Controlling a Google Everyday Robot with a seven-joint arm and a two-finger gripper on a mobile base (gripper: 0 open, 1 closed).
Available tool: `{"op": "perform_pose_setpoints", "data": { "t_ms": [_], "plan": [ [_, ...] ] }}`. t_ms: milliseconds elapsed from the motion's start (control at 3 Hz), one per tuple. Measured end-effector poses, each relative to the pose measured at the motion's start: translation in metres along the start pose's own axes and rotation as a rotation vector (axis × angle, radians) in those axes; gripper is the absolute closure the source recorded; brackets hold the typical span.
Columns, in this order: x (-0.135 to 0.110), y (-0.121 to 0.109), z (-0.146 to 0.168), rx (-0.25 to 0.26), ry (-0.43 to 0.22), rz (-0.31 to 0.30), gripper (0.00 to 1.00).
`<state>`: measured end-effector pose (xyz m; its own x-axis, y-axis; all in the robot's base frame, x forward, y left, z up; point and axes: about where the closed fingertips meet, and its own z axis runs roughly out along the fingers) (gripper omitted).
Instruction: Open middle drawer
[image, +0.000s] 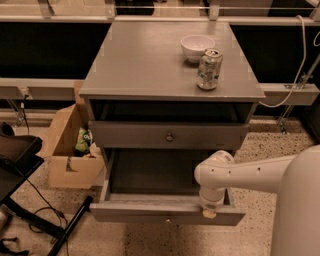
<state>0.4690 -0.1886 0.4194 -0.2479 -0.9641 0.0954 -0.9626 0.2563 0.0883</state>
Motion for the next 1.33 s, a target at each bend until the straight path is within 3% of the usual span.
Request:
{"op": "perform_pose_setpoints", "data": {
  "t_ms": [333,667,1333],
  "plan": [
    [0.000,0.000,0.000,0.000,0.000,0.000,1.00],
    [0.006,0.017,-0.001,-0.036,-0.002,0.006,0.97],
    [0.006,0.018,0.000,-0.039,0.000,0.005,0.50]
  ]
}}
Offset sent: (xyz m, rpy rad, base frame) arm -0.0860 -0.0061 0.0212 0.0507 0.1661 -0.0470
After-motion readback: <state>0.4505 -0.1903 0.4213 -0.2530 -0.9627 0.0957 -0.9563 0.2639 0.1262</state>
